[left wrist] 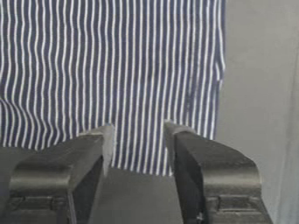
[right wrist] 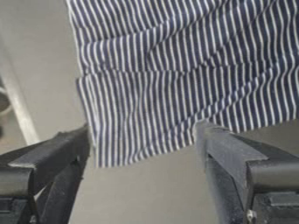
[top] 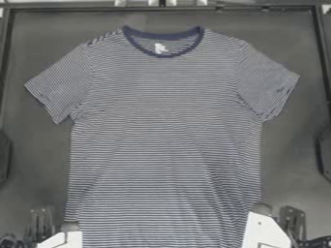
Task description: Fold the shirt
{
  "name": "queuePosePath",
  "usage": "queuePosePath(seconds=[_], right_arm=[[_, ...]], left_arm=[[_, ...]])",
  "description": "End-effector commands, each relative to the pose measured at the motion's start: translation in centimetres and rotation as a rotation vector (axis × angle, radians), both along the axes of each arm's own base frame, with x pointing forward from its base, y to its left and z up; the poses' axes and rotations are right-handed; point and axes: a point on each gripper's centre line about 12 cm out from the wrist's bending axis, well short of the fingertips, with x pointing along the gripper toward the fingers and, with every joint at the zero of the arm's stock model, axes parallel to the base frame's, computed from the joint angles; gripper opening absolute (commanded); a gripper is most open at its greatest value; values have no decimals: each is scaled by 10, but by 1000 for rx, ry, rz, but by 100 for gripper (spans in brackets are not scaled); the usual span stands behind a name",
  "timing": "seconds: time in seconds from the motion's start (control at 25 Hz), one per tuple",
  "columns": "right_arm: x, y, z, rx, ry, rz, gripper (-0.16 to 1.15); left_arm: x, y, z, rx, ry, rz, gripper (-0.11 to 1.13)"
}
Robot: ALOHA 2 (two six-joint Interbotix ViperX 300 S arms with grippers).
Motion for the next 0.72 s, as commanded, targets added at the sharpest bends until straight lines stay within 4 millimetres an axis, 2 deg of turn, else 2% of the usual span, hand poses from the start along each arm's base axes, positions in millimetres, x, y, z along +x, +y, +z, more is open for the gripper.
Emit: queuePosePath(seconds=[0.04, 0.24, 0.72], right_arm=[[3, 4, -8, 16, -18, 7, 98], [4, 6, -26, 32, -17, -7, 98], [6, 12, -60, 53, 12, -15, 98]], left_arm=[[2, -3, -4, -21, -9, 6, 77], [3, -5, -21, -58, -8, 11, 72], [9, -14, -52, -86, 35, 17, 71]])
